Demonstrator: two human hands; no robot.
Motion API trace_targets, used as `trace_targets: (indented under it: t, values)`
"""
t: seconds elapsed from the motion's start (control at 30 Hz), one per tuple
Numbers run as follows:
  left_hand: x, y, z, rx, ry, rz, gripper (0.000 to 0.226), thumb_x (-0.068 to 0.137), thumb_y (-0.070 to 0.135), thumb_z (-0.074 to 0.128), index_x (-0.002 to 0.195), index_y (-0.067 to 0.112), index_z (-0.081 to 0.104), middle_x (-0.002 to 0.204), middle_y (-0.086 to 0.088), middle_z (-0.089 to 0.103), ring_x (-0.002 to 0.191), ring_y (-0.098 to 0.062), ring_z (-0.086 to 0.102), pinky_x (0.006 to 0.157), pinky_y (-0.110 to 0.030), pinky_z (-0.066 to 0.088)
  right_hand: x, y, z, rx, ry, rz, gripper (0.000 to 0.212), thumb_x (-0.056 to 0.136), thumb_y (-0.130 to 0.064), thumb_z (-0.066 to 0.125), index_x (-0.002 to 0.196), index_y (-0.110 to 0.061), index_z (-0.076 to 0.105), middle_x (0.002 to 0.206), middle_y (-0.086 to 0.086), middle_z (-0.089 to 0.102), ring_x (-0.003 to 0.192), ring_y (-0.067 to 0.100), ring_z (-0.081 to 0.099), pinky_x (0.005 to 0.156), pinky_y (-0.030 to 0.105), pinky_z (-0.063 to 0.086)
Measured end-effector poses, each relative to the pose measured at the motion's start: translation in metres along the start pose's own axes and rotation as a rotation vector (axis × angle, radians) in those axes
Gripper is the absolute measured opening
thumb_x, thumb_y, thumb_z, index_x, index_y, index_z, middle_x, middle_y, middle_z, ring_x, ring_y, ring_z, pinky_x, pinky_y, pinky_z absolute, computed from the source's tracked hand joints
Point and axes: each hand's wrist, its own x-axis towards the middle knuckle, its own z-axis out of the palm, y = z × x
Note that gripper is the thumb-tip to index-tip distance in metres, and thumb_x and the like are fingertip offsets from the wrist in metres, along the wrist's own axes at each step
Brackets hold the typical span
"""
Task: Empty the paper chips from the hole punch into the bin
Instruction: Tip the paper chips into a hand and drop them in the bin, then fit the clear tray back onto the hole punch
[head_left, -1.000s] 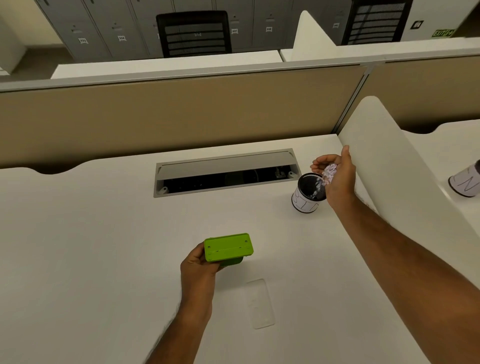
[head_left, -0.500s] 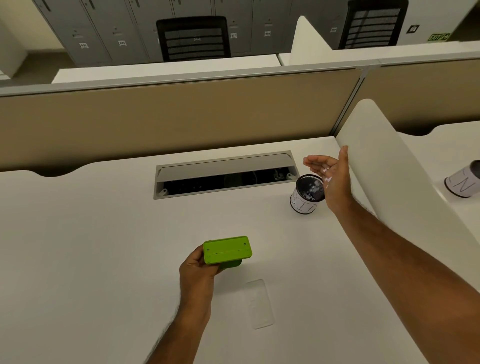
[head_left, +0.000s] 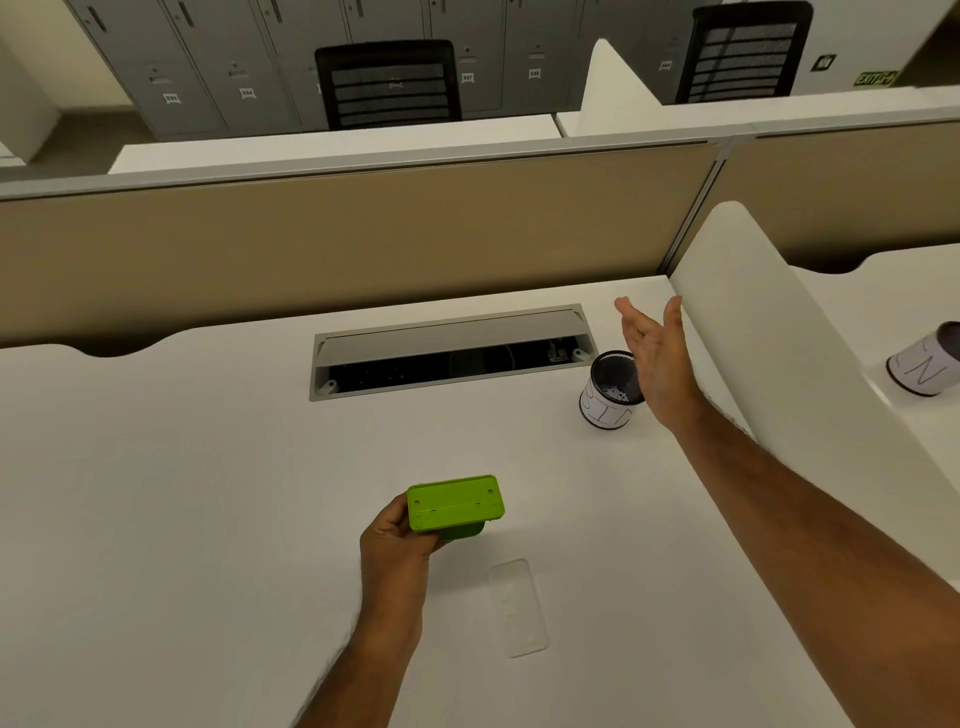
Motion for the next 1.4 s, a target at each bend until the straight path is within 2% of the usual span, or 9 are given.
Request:
trace_targets:
  t: [0.13, 0.23, 0.5, 0.63, 0.77, 0.87, 1.0, 1.17, 1.4]
  values:
    - [-0.001, 0.001, 0.0, -0.002, -0.006, 0.01, 0.039, 0.091, -0.018, 0.065, 0.117, 0.008, 0.08, 0.108, -0.02, 0.084, 0.103, -0.044, 0.08, 0.092, -0.044, 0.068, -0.002, -0.003, 0.004, 0.157, 0.03, -0.019, 0.088, 0.099, -0.072, 0.01, 0.159, -0.016, 0.04, 0.174, 0.002, 0.021, 0.162, 0.022, 0.014, 0.132, 0.044, 0.011]
    - [-0.003, 0.003, -0.001, -0.022, -0.016, 0.014, 0.041, 0.09, -0.02, 0.064, 0.116, 0.007, 0.081, 0.107, -0.022, 0.083, 0.099, -0.044, 0.081, 0.084, -0.037, 0.069, -0.004, -0.007, 0.006, 0.297, 0.081, -0.004, 0.085, 0.101, -0.071, 0.013, 0.158, -0.013, 0.039, 0.17, 0.007, 0.031, 0.159, 0.025, 0.026, 0.131, 0.047, 0.021]
    - [-0.014, 0.002, -0.01, -0.023, -0.017, 0.025, 0.042, 0.09, -0.02, 0.063, 0.115, 0.009, 0.081, 0.107, -0.021, 0.084, 0.098, -0.043, 0.082, 0.089, -0.043, 0.068, -0.019, -0.004, 0.004, 0.477, 0.17, -0.017, 0.082, 0.101, -0.071, 0.028, 0.149, -0.009, 0.053, 0.148, 0.011, 0.061, 0.14, 0.025, 0.056, 0.122, 0.039, 0.038]
    - [-0.023, 0.001, -0.019, -0.031, -0.013, 0.028, 0.044, 0.09, -0.021, 0.062, 0.114, 0.009, 0.081, 0.107, -0.021, 0.084, 0.097, -0.043, 0.082, 0.089, -0.044, 0.068, -0.035, 0.0, 0.009, 0.545, 0.24, 0.0, 0.076, 0.101, -0.068, 0.037, 0.14, -0.007, 0.061, 0.133, 0.011, 0.07, 0.122, 0.024, 0.067, 0.106, 0.037, 0.053]
    - [-0.036, 0.001, -0.025, -0.039, -0.022, 0.049, 0.042, 0.091, -0.02, 0.062, 0.115, 0.008, 0.081, 0.107, -0.022, 0.083, 0.096, -0.044, 0.082, 0.091, -0.047, 0.068, -0.062, 0.01, 0.026, 0.538, 0.244, 0.052, 0.048, 0.105, -0.052, 0.047, 0.112, -0.01, 0.069, 0.093, 0.006, 0.074, 0.082, 0.016, 0.07, 0.075, 0.027, 0.059]
    - [-0.045, 0.0, -0.028, -0.041, -0.029, 0.057, 0.042, 0.089, -0.021, 0.061, 0.114, 0.007, 0.081, 0.107, -0.023, 0.083, 0.096, -0.045, 0.082, 0.091, -0.048, 0.067, -0.088, 0.031, 0.046, 0.482, 0.235, 0.12, 0.024, 0.108, -0.028, 0.051, 0.101, -0.011, 0.067, 0.08, 0.004, 0.067, 0.068, 0.014, 0.063, 0.062, 0.025, 0.054]
    - [-0.055, -0.002, -0.034, -0.019, -0.033, 0.059, 0.039, 0.092, -0.018, 0.062, 0.117, 0.006, 0.08, 0.109, -0.022, 0.083, 0.099, -0.044, 0.081, 0.097, -0.053, 0.064, -0.126, 0.065, 0.068, 0.315, 0.199, 0.243, 0.011, 0.102, -0.006, 0.058, 0.097, -0.011, 0.066, 0.083, 0.009, 0.063, 0.064, 0.016, 0.06, 0.056, 0.025, 0.052]
    - [-0.068, -0.003, -0.043, -0.031, -0.037, 0.061, 0.04, 0.091, -0.018, 0.063, 0.117, 0.008, 0.08, 0.109, -0.021, 0.083, 0.098, -0.043, 0.082, 0.093, -0.047, 0.067, -0.168, 0.099, 0.094, -0.09, 0.137, 0.376, 0.006, 0.1, -0.016, 0.066, 0.095, -0.012, 0.067, 0.09, 0.01, 0.068, 0.07, 0.017, 0.06, 0.062, 0.026, 0.048]
    - [-0.09, -0.008, -0.053, -0.094, -0.051, 0.072, 0.043, 0.087, -0.021, 0.064, 0.11, 0.01, 0.083, 0.104, -0.02, 0.085, 0.09, -0.041, 0.083, 0.075, -0.027, 0.067, -0.213, 0.123, 0.115, -0.57, 0.067, 0.407, 0.036, 0.089, -0.032, 0.078, 0.11, -0.007, 0.062, 0.103, 0.009, 0.068, 0.094, 0.027, 0.065, 0.086, 0.036, 0.052]
